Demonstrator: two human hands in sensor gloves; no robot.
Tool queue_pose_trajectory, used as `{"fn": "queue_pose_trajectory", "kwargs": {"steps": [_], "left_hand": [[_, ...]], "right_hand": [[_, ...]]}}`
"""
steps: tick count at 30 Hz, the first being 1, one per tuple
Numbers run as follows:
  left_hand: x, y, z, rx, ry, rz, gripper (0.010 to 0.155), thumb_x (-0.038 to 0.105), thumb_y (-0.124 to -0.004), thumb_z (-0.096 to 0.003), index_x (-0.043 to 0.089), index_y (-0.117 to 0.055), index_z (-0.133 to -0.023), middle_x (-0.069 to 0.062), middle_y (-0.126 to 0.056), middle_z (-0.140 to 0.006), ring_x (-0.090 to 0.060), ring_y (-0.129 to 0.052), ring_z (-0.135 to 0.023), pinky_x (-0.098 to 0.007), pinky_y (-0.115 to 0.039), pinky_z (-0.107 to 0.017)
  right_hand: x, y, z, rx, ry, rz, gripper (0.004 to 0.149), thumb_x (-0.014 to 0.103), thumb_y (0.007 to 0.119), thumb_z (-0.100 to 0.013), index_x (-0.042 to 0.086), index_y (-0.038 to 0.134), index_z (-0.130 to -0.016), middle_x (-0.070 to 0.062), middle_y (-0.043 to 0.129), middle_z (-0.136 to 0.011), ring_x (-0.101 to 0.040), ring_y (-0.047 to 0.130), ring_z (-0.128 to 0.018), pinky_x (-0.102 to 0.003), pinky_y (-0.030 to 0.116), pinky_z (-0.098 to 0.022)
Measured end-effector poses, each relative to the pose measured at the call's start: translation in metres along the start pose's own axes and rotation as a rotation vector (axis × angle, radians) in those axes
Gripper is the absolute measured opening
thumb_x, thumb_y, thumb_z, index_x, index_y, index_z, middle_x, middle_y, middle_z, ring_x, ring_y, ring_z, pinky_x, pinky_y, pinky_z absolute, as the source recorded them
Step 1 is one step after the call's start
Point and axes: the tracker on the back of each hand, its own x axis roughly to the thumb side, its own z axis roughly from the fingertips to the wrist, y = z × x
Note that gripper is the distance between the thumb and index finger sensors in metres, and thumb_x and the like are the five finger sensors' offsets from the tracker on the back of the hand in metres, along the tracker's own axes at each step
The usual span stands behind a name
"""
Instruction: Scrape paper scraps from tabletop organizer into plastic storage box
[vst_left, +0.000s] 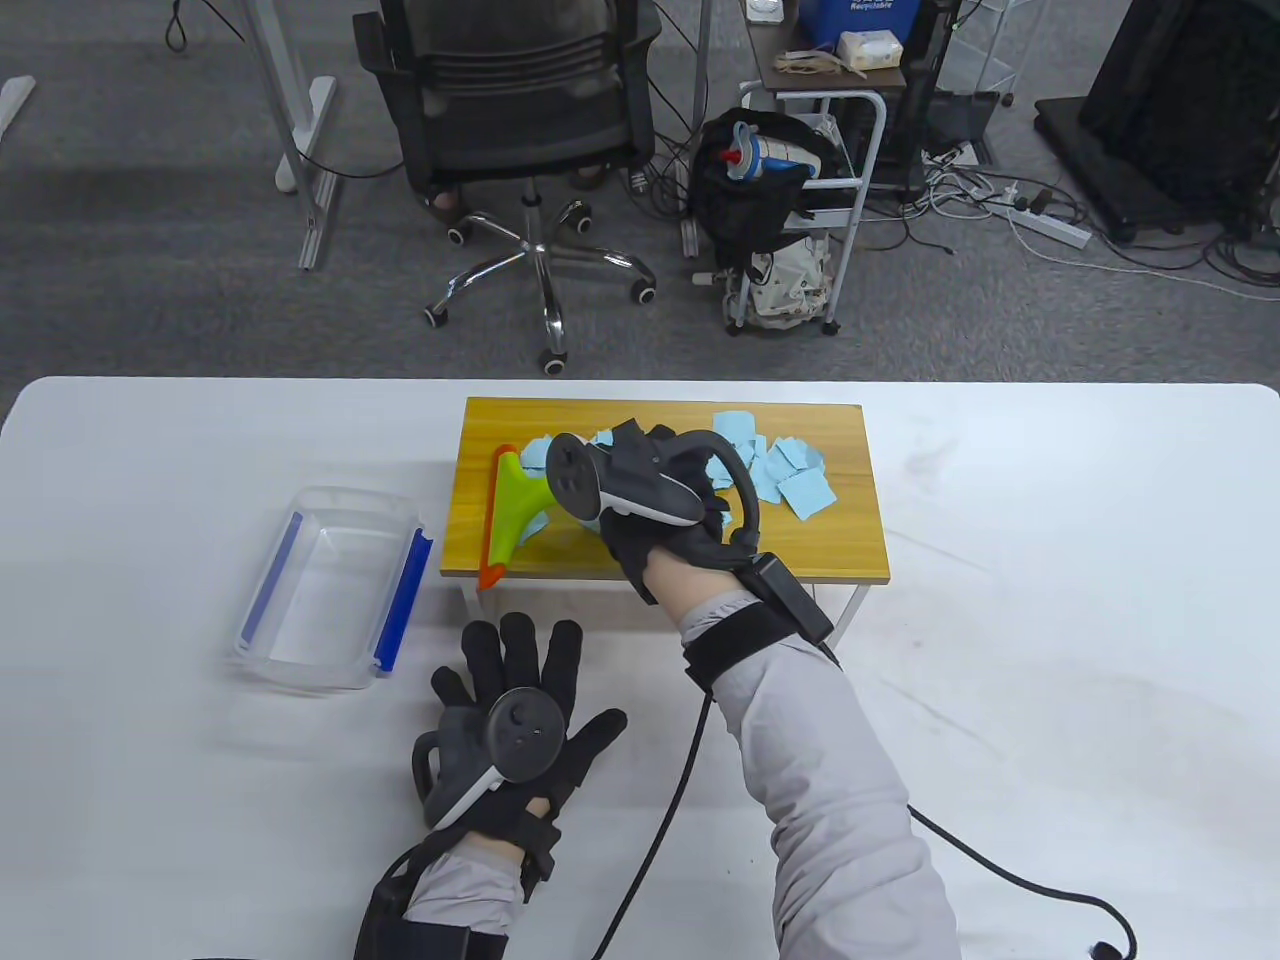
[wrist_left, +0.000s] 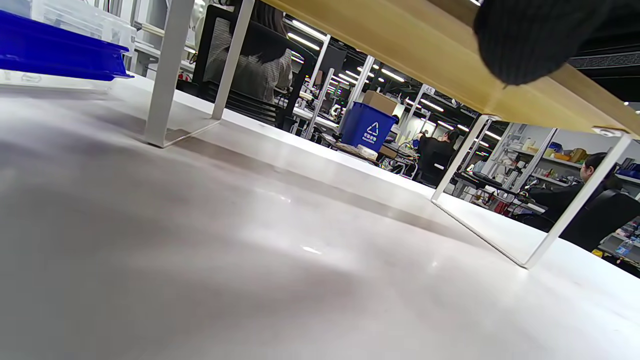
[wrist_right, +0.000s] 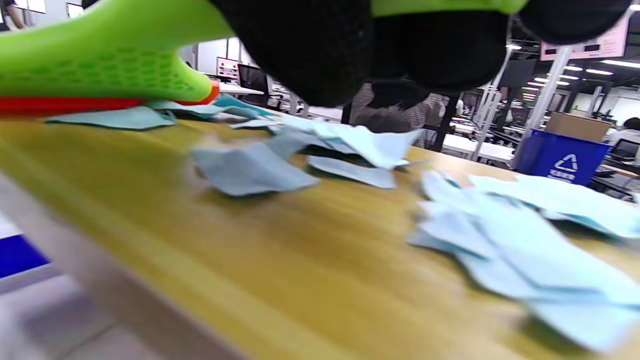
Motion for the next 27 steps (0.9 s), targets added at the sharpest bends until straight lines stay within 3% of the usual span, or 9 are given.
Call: {"fn": "queue_pose_trajectory", "kwargs": {"steps": [7,11,13,17,19,27], "left_hand": [[0.001,0.0,0.0,0.003,0.003,-0.008,0.09,0.072,-0.07,-0.0542,0.038,-0.01,-0.112,-0.016,0.003,-0.12,-0.052,0.007,-0.106,-0.08,-0.008,-0.065],[0.002,0.0,0.0,-0.001,0.003,-0.014,0.09,0.072,-0.07,-0.0542,0.038,-0.01,-0.112,-0.016,0.003,-0.119,-0.051,0.007,-0.106,-0.081,-0.008,-0.064],[0.003,-0.001,0.0,-0.004,0.003,-0.019,0.09,0.072,-0.07,-0.0543,0.038,-0.01,-0.112,-0.016,0.003,-0.119,-0.051,0.007,-0.106,-0.081,-0.008,-0.064],[0.004,-0.001,-0.001,-0.011,0.003,-0.02,0.09,0.072,-0.07,-0.0542,0.038,-0.01,-0.112,-0.016,0.003,-0.119,-0.051,0.007,-0.106,-0.08,-0.008,-0.064],[0.004,-0.001,-0.001,-0.014,0.003,-0.021,0.09,0.072,-0.07,-0.0544,0.038,-0.01,-0.112,-0.016,0.003,-0.12,-0.051,0.007,-0.106,-0.081,-0.008,-0.064],[0.004,0.002,0.0,0.0,-0.002,-0.003,0.09,0.071,-0.07,-0.0544,0.037,-0.01,-0.112,-0.016,0.003,-0.119,-0.052,0.007,-0.106,-0.081,-0.008,-0.064]], "right_hand": [[-0.027,0.001,0.004,0.047,0.055,0.035,0.049,0.008,0.089,-0.043,0.018,0.07,-0.087,-0.017,0.074,-0.085,-0.048,0.078,-0.071,-0.074,0.058,-0.055],[-0.032,-0.012,0.002,0.066,0.051,0.069,0.049,0.007,0.089,-0.043,0.019,0.071,-0.087,-0.017,0.074,-0.085,-0.048,0.077,-0.071,-0.074,0.058,-0.056],[-0.033,-0.02,0.0,0.022,0.039,0.011,0.049,0.006,0.09,-0.041,0.018,0.073,-0.086,-0.017,0.075,-0.083,-0.048,0.077,-0.069,-0.073,0.058,-0.056],[-0.021,-0.022,-0.004,-0.121,0.021,-0.043,0.051,0.012,0.091,-0.04,0.016,0.072,-0.087,-0.017,0.079,-0.081,-0.046,0.085,-0.065,-0.072,0.068,-0.051],[-0.011,-0.019,-0.007,-0.132,0.02,-0.01,0.054,0.016,0.091,-0.041,0.015,0.069,-0.091,-0.017,0.08,-0.081,-0.046,0.089,-0.062,-0.069,0.074,-0.047],[0.012,-0.001,-0.016,-0.008,0.034,0.085,0.066,0.026,0.091,-0.044,0.014,0.058,-0.1,-0.018,0.085,-0.076,-0.037,0.1,-0.044,-0.056,0.087,-0.032]]}}
